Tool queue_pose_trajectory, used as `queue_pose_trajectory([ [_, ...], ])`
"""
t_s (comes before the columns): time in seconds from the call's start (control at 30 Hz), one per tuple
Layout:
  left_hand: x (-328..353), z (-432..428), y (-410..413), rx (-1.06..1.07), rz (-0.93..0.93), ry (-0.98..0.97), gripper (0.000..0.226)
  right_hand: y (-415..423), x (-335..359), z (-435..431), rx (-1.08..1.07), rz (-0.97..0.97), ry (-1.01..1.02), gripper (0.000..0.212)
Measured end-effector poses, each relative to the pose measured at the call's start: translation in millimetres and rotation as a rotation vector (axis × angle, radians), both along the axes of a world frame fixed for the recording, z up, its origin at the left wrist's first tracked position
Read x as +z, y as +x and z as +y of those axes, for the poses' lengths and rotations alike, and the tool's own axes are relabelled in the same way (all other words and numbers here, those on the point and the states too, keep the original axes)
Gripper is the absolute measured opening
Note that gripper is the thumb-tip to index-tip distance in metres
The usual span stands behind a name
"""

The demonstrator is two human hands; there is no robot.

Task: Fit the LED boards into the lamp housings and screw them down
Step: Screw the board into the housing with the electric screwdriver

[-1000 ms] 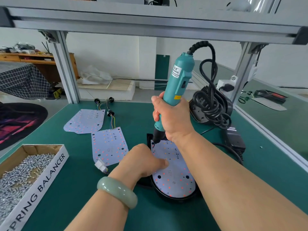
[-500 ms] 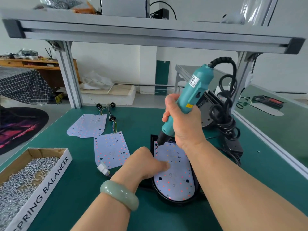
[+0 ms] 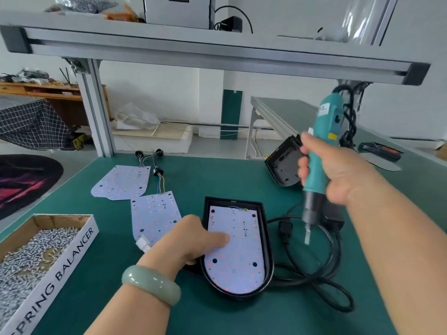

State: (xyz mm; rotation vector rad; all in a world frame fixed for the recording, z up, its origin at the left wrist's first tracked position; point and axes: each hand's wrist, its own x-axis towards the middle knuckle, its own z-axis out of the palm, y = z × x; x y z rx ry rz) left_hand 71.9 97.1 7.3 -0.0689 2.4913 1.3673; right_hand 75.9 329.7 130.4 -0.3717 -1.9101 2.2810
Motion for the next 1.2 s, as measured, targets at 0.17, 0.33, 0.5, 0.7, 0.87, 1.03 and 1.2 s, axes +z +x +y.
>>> queue_pose_trajectory([
  [0.17, -5.7, -6.2, -4.6, 0.03, 0.022, -0.035, 0.028, 25.7, -21.3, 58.7, -0.017, -0.294, 0.403, 0.013],
  [0.33, -5.9, -10.8, -6.6, 0.057, 0.036, -0.018, 0.022, 47.2, -55.5, 77.6, -0.074, -0.407, 0.905, 0.023],
  [0.5, -4.2, -12.2, -1.9, 0.065, 0.049, -0.028, 0.023, 48.4, -82.6, 59.4, 0.039, -0.504, 1.326, 0.032],
  [0.7, -2.5, -11.8, 0.8, 0.073, 0.049, -0.035, 0.023, 60.1, -92.6, 29.1, -0.213, -0.136, 1.412, 0.047],
  [0.87, 0.1, -10.1, 1.3, 0.135, 0.023, 0.028, 0.024, 77.7, -76.0, 20.4, 0.03, -0.319, 0.327, 0.076],
  [1.03, 7.8, -0.7, 5.5, 0.244, 0.06, 0.074, 0.03, 90.7, -93.0, 5.8, -0.021, -0.317, -0.167, 0.016],
  [1.2, 10.2, 21.1, 14.8, 0.149, 0.111, 0.065, 0.029, 80.5, -97.5, -19.9, -0.11, -0.233, -0.427, 0.013],
])
